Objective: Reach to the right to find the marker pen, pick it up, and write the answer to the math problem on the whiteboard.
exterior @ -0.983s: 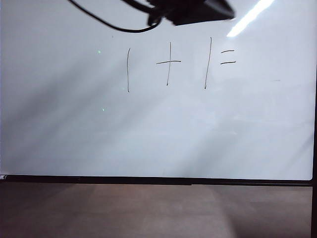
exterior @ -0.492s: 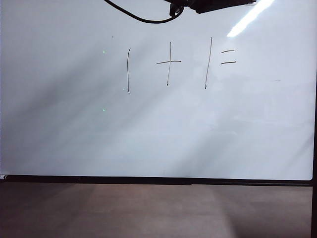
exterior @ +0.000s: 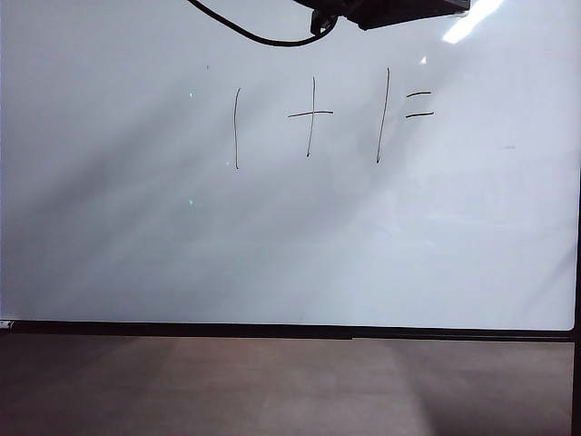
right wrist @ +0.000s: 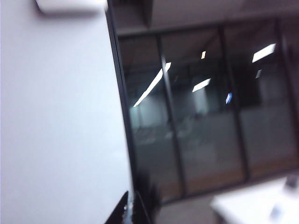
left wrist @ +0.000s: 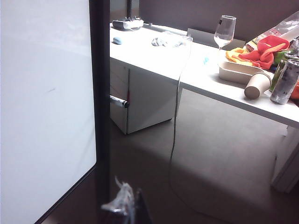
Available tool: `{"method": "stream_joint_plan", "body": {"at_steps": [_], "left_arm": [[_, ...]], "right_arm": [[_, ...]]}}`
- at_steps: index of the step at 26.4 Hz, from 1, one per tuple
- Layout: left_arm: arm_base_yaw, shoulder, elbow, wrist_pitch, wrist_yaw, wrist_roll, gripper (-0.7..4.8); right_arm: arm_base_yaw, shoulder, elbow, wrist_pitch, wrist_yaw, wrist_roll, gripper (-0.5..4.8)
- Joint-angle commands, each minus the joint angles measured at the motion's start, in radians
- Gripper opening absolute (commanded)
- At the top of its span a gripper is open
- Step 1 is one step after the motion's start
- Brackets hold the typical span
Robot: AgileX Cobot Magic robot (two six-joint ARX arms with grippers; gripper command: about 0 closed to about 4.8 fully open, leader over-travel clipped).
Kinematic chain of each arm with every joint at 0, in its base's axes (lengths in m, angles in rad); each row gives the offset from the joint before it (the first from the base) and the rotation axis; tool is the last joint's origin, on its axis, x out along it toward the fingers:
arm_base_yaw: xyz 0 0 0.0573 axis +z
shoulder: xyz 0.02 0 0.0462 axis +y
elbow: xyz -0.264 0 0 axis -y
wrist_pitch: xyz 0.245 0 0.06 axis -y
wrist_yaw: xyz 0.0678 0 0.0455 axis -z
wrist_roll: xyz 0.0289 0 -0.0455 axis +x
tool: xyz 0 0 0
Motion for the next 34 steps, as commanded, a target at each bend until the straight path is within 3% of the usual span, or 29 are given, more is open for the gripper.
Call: {"method": "stream_joint_plan", "body": {"at_steps": [1, 5, 9, 13, 17, 19, 22, 25, 28, 31, 34], "left_arm": [[-0.001, -0.004, 0.003, 0.007, 0.004, 0.007, -0.05], [-0.001, -0.004, 0.003, 0.005, 0.004, 0.007, -0.04], [-0.001, -0.004, 0.003, 0.004, 0.004, 0.008, -0.05], [-0.001, -0.004, 0.003, 0.004, 0.002, 0.008, -0.05], [-0.001, -0.004, 0.003, 0.002, 0.003, 0.008, -0.05], [-0.001, -0.004, 0.003, 0.000, 0.005, 0.008, -0.04], [-0.001, -0.004, 0.003, 0.001, 0.002, 0.008, -0.04], [-0.001, -0.004, 0.003, -0.013, 0.004, 0.008, -0.05], [-0.001, -0.004, 0.003, -0.028, 0.003, 0.007, -0.04], [-0.001, -0.004, 0.003, -0.025, 0.003, 0.008, -0.05], [-0.001, -0.004, 0.003, -0.025, 0.003, 0.008, -0.05]], "right_arm": [[-0.001, 0.206, 0.223, -0.006, 0.017, -0.188, -0.01], [-0.018, 0.451, 0.441, -0.003, 0.024, -0.271, -0.01], [-0.138, 0.689, 0.589, -0.037, -0.256, -0.243, -0.01], [-0.331, 0.894, 0.597, -0.039, -0.593, 0.008, -0.01], [-0.462, 0.955, 0.449, 0.138, -0.692, 0.018, 0.08], [-0.485, 0.972, 0.370, 0.250, -0.720, 0.076, 0.61], [-0.528, 1.027, 0.255, 0.397, -0.774, 0.114, 2.35], [-0.533, 1.127, 0.164, 0.533, -0.865, 0.114, 3.20], [-0.526, 1.270, 0.139, 0.649, -0.887, 0.156, 4.24], [-0.522, 1.381, 0.139, 0.749, -0.894, 0.163, 4.32], [-0.514, 1.493, 0.139, 0.861, -0.974, 0.164, 4.33]]}}
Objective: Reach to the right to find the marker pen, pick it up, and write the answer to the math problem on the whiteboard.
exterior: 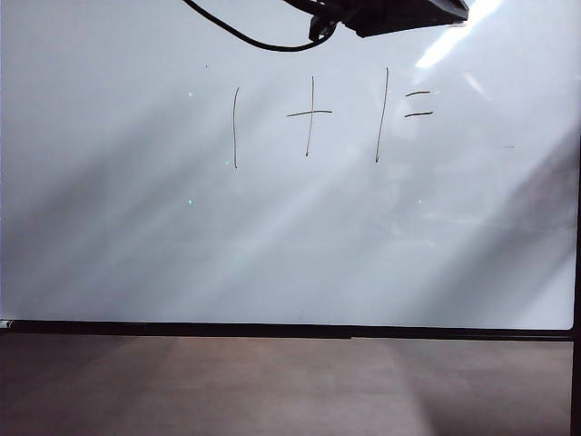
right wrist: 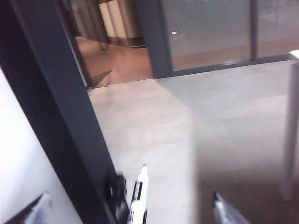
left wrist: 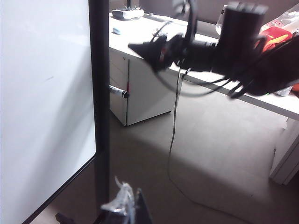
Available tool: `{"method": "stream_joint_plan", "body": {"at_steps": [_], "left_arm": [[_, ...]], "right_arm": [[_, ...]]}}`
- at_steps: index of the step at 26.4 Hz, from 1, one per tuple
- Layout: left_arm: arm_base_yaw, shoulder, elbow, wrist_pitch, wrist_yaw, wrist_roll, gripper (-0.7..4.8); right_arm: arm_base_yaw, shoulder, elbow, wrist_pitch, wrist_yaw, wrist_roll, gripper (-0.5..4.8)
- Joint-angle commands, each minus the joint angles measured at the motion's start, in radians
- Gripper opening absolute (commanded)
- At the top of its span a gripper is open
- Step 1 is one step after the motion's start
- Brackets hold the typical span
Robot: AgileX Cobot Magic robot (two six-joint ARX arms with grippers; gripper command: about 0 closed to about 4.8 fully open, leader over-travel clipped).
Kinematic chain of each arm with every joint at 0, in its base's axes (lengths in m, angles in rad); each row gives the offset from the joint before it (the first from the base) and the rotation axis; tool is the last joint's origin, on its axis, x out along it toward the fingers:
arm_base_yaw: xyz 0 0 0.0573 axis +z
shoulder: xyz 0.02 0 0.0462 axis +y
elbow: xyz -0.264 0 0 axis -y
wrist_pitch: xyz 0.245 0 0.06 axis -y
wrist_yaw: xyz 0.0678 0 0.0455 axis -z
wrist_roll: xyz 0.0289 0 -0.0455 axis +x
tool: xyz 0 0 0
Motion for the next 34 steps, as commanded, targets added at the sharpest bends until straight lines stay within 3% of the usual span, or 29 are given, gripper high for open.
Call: {"method": "stream_joint_plan", "body": {"at_steps": [1, 6, 22, 31, 33, 34], "left_arm": [[-0.002, -0.004, 0.003, 0.011, 0.004, 0.007, -0.05], [-0.002, -0.004, 0.003, 0.010, 0.004, 0.008, -0.04], [-0.002, -0.004, 0.003, 0.010, 0.004, 0.007, -0.05], [-0.002, -0.004, 0.003, 0.010, 0.004, 0.008, -0.04], [-0.002, -0.004, 0.003, 0.010, 0.004, 0.008, -0.04], [-0.002, -0.004, 0.003, 0.010, 0.004, 0.008, -0.04]], "right_arm": [[0.012, 0.085, 0.003, 0.127, -0.066, 0.005, 4.33], [0.043, 0.218, 0.003, 0.230, -0.066, 0.003, 4.32], [0.085, 0.274, 0.003, 0.240, 0.017, -0.061, 4.08], [0.093, 0.274, 0.003, 0.184, 0.029, -0.110, 3.45], [0.097, 0.274, 0.003, 0.184, 0.029, -0.110, 2.96], [0.099, 0.274, 0.003, 0.184, 0.029, -0.110, 2.95]]}}
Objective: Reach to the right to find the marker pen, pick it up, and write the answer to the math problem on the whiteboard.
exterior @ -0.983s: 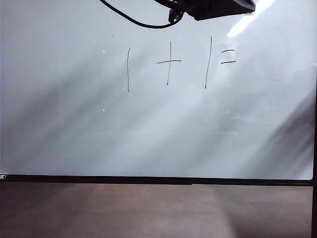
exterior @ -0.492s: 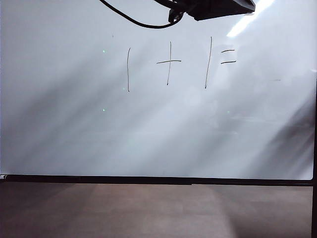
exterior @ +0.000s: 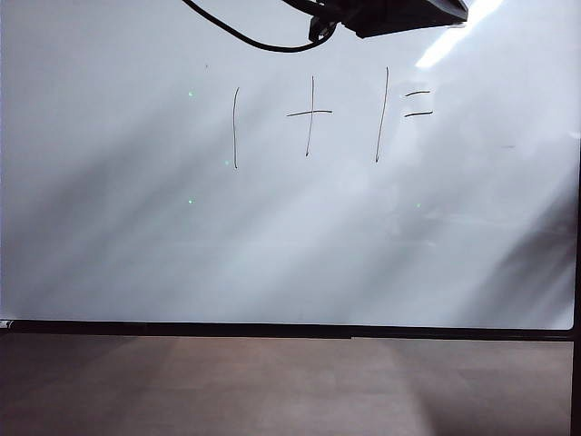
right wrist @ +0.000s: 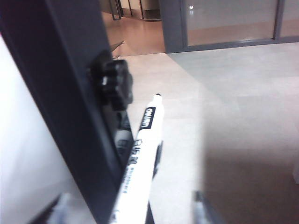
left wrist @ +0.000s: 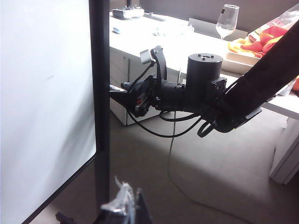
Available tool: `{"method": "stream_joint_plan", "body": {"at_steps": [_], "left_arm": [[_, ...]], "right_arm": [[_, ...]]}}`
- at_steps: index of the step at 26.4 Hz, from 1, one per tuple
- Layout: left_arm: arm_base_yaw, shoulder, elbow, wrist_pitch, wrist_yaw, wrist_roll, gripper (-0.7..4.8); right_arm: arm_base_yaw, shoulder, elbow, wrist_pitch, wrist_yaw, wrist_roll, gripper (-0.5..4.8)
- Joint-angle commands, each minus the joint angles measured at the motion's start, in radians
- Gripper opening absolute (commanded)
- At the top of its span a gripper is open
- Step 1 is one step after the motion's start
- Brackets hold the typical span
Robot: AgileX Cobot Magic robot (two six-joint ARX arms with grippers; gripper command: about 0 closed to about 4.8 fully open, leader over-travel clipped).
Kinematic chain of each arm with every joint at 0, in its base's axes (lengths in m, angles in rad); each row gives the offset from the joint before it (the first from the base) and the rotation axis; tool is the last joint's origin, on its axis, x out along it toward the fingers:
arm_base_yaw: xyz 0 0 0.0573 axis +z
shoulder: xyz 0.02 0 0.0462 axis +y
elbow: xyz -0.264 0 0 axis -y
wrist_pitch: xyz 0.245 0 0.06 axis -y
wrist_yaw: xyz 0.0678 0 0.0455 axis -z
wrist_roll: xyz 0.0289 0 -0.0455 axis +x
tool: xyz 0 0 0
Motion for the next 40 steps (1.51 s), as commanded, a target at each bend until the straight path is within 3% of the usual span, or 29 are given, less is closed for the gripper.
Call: {"method": "stream_joint_plan", "body": {"at_steps": [1, 9, 11, 16, 17, 23, 26, 30, 40], "left_arm": [[-0.002, -0.004, 0.003, 0.012, 0.004, 0.007, -0.04], [-0.002, -0.004, 0.003, 0.012, 0.004, 0.008, -0.05], [-0.002, -0.004, 0.003, 0.012, 0.004, 0.007, -0.05], [-0.002, -0.004, 0.003, 0.012, 0.004, 0.007, -0.05], [-0.002, -0.004, 0.003, 0.013, 0.004, 0.007, -0.05], [-0.002, -0.004, 0.003, 0.012, 0.003, 0.008, -0.05], [-0.002, -0.004, 0.003, 0.012, 0.004, 0.008, -0.05], [-0.002, -0.004, 0.003, 0.011, 0.003, 0.008, -0.05], [-0.002, -0.004, 0.003, 0.013, 0.004, 0.007, -0.05]], "right_arm": [[0.007, -0.002, 0.003, 0.010, 0.002, -0.005, 2.94], [0.008, -0.002, 0.003, 0.006, 0.016, -0.010, 1.44], [0.008, -0.002, 0.003, 0.002, 0.019, -0.021, 1.42], [0.008, -0.002, 0.005, 0.003, 0.019, -0.021, 0.04], [0.008, -0.002, 0.005, 0.011, 0.018, -0.020, -0.03], [-0.030, -0.076, -0.004, 0.052, 0.019, 0.053, -0.03], [-0.078, -0.232, -0.030, -0.015, 0.161, 0.052, -0.03], [-0.144, -0.503, -0.031, -0.220, 0.283, 0.053, -0.03], [-0.133, -1.062, -0.031, -0.803, 0.307, 0.078, -0.03]]}}
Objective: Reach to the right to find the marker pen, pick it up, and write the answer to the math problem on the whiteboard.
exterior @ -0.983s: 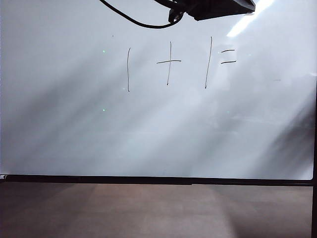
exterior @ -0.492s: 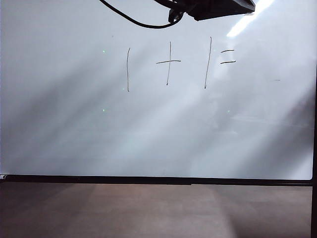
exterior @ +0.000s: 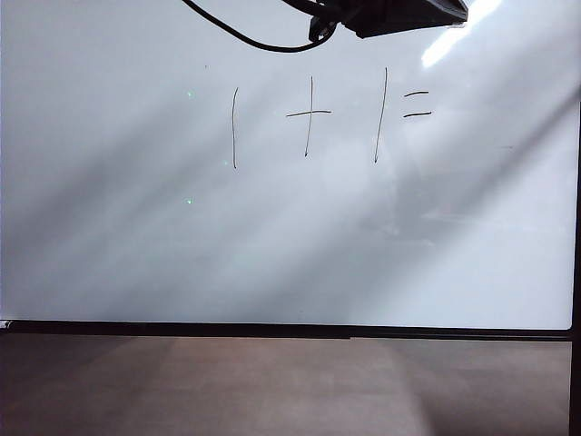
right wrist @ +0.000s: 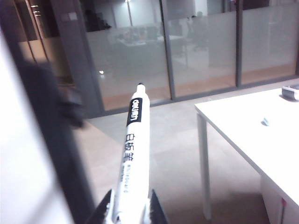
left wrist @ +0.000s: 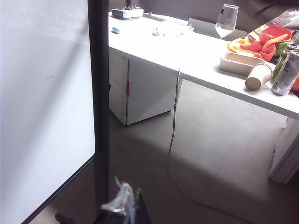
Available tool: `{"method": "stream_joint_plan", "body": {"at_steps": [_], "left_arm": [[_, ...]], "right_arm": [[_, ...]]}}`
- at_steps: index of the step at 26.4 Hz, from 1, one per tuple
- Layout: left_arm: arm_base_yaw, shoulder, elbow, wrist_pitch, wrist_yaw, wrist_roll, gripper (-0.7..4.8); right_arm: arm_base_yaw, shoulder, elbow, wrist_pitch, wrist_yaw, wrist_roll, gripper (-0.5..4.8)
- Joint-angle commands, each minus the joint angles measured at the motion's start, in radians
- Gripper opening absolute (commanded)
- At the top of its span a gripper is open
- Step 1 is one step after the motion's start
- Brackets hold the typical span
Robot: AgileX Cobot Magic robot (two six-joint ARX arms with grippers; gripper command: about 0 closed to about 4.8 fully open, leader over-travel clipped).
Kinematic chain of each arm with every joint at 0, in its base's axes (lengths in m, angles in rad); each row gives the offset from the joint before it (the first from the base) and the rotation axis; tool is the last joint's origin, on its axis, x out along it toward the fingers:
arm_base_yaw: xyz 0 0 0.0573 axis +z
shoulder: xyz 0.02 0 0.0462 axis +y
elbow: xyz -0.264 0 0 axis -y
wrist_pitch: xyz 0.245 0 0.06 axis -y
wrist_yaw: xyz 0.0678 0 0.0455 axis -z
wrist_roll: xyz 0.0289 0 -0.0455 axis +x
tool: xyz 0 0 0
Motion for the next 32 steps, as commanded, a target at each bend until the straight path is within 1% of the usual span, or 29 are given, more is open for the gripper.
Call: {"method": "stream_joint_plan", "body": {"at_steps": [1, 5, 9, 11, 13, 15, 18, 22, 25, 28, 32], "left_arm": [[-0.002, -0.005, 0.003, 0.012, 0.004, 0.007, -0.05], [-0.002, -0.005, 0.003, 0.012, 0.004, 0.007, -0.04], [-0.002, -0.005, 0.003, 0.013, 0.004, 0.007, -0.04], [-0.002, -0.005, 0.003, 0.010, 0.003, 0.008, -0.04], [-0.002, -0.005, 0.003, 0.012, 0.004, 0.007, -0.05], [-0.002, -0.005, 0.003, 0.012, 0.004, 0.007, -0.05], [-0.002, -0.005, 0.003, 0.011, 0.004, 0.007, -0.05], [-0.002, -0.005, 0.003, -0.004, 0.004, 0.007, -0.04], [0.002, -0.005, 0.003, -0.042, 0.003, 0.008, -0.05], [0.026, -0.005, 0.003, -0.039, 0.004, 0.007, -0.04], [0.096, -0.005, 0.003, -0.024, 0.002, 0.008, -0.05]], "right_arm": [[0.002, -0.151, 0.007, -0.134, 0.022, -0.006, -0.03], [0.005, -0.369, 0.007, -0.324, 0.020, -0.005, -0.03], [0.020, -0.554, 0.007, -0.471, 0.018, -0.001, -0.03], [0.039, -0.589, 0.007, -0.506, 0.014, 0.002, -0.03], [0.060, -0.612, 0.007, -0.534, -0.018, 0.003, -0.03], [0.082, -0.621, 0.007, -0.557, -0.039, 0.003, -0.03], [0.112, -0.624, 0.006, -0.585, -0.043, 0.002, -0.03], [0.144, -0.623, -0.019, -0.584, -0.082, -0.007, -0.03], [0.160, -0.623, -0.053, -0.579, -0.106, -0.006, -0.03], [0.176, -0.621, -0.087, -0.578, -0.113, -0.006, -0.03], [0.208, -0.609, -0.129, -0.549, -0.113, -0.005, -0.03]]}}
